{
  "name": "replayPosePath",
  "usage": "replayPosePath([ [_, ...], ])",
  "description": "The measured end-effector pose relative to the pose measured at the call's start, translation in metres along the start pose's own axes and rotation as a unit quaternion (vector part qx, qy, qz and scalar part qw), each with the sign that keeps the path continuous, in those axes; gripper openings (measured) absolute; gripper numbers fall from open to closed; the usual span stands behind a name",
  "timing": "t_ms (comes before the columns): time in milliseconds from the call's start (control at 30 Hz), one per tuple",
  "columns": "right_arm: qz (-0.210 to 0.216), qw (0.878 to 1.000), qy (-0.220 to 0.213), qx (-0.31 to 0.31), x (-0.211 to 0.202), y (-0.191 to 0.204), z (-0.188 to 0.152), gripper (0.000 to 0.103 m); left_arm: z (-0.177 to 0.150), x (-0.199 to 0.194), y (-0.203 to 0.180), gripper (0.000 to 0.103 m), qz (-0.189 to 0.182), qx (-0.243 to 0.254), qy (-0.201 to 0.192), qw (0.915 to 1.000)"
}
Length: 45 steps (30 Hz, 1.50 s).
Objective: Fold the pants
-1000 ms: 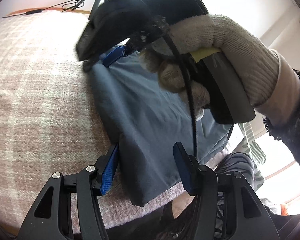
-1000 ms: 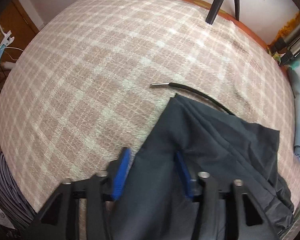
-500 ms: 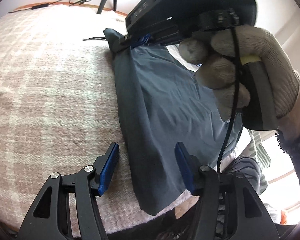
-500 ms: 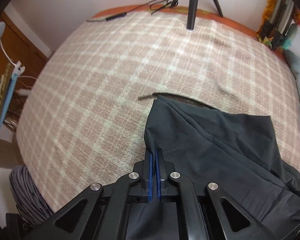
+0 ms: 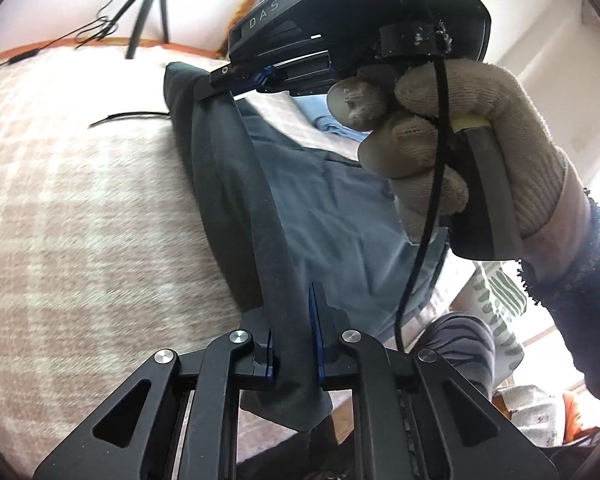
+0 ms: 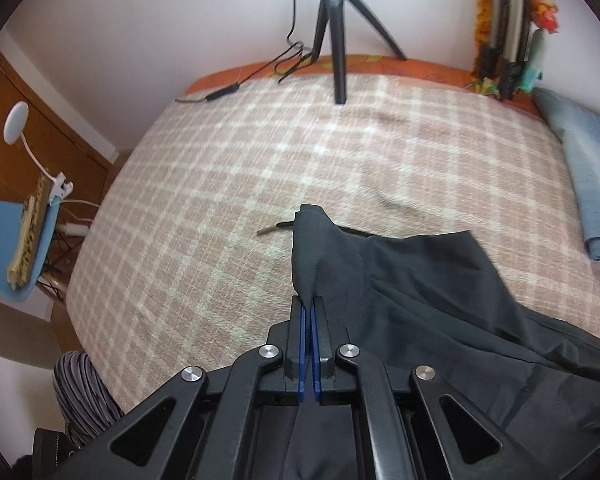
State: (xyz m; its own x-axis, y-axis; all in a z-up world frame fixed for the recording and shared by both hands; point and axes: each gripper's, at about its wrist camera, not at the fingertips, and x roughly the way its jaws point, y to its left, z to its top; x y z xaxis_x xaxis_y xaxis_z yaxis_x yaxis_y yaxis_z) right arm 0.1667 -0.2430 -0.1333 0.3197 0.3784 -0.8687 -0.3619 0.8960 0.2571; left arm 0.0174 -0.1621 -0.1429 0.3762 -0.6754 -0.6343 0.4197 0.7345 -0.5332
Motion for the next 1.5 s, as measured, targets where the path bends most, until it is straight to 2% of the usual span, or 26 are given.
replayPosePath([
  [233, -0.012, 0.999, -0.031, 0.006, -0.032, -0.026, -0.005, 0.0, 0.013, 0.01, -0.023, 0.011, -0.036, 0.043, 0.016, 0.9983],
  [400, -0.03, 0.998, -0.06, 0.007, -0.067, -0.048, -0.009, 0.0, 0.03, 0.024, -0.053, 0.011, -0.07, 0.069, 0.02, 0.995],
  [767, -0.083, 0.991, -0.097, 0.035, -0.134, -0.122, -0.026, 0.0, 0.058, 0.071, -0.109, 0.01, -0.131, 0.105, 0.037, 0.9851],
  [1033, -0.116, 0.986, -0.103, 0.066, -0.165, -0.181, -0.049, 0.0, 0.074, 0.105, -0.143, 0.01, -0.166, 0.132, 0.057, 0.9755],
  [1167, -0.129, 0.984, -0.098, 0.075, -0.174, -0.209, -0.058, 0.0, 0.073, 0.12, -0.16, 0.01, -0.181, 0.144, 0.071, 0.9702],
  [1267, -0.14, 0.983, -0.092, 0.078, -0.177, -0.226, -0.063, 0.0, 0.082, 0.141, -0.165, 0.01, -0.188, 0.148, 0.085, 0.9672],
  [1500, -0.149, 0.981, -0.082, 0.096, -0.176, -0.275, -0.08, 0.0, 0.08, 0.169, -0.186, 0.01, -0.194, 0.162, 0.109, 0.9613],
])
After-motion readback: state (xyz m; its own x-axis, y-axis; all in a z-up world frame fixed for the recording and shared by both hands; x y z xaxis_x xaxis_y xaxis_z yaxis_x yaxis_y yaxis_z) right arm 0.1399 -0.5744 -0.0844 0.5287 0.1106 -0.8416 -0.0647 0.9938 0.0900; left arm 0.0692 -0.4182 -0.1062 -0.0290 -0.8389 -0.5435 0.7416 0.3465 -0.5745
